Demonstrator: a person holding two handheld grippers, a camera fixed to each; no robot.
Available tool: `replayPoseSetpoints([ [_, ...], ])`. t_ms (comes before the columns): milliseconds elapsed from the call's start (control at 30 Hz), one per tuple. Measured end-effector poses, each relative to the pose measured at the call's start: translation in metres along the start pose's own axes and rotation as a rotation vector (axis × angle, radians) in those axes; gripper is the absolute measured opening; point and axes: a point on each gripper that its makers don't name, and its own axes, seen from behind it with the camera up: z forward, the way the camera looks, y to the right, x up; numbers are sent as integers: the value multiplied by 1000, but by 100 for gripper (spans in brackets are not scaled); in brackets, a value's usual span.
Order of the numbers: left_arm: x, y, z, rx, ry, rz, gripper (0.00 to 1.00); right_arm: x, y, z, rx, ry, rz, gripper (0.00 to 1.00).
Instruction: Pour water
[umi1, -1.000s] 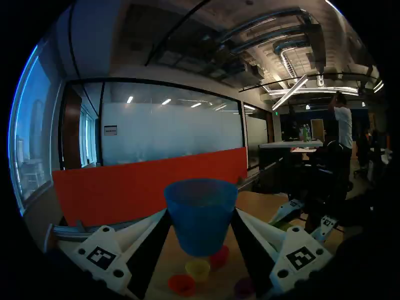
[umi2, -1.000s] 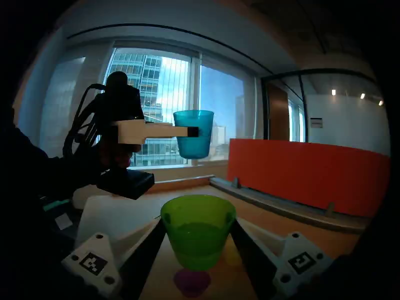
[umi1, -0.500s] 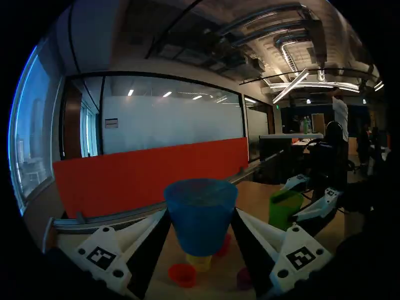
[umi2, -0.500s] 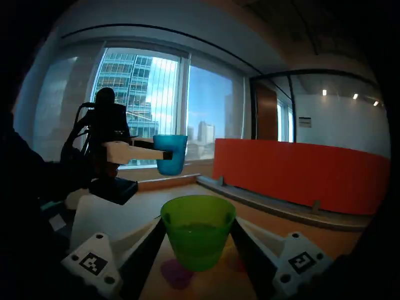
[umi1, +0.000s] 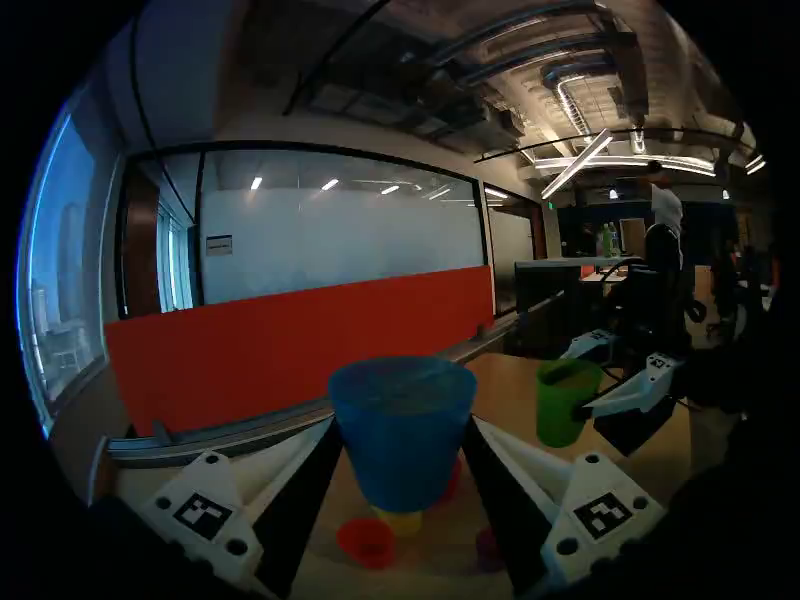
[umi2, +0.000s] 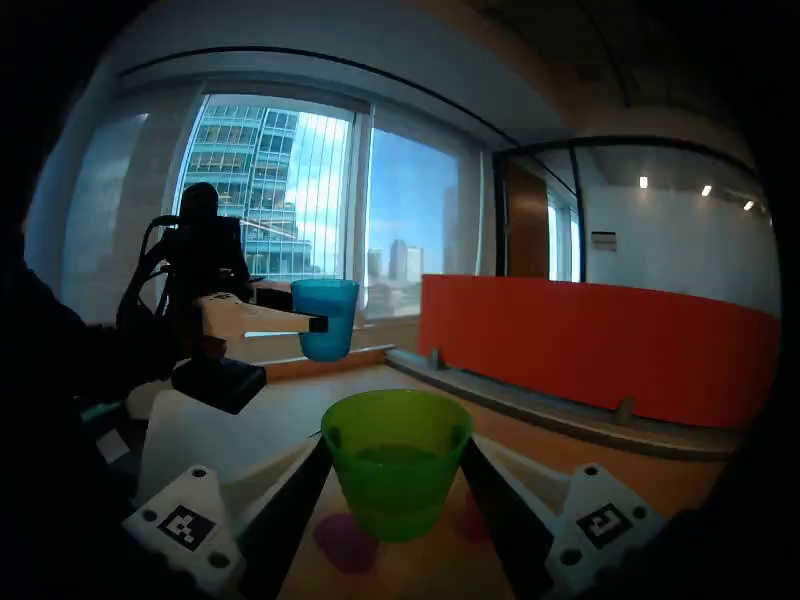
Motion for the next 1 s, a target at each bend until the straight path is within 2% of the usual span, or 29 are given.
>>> replayPoseSetpoints([
  [567,-52,9,-2,-49,-133,37,82,-20,6,-15,23,-87,24,89],
  [1000,-96,20,1,-108,-261,84,82,-45,14,-23,44,-186,2,90],
])
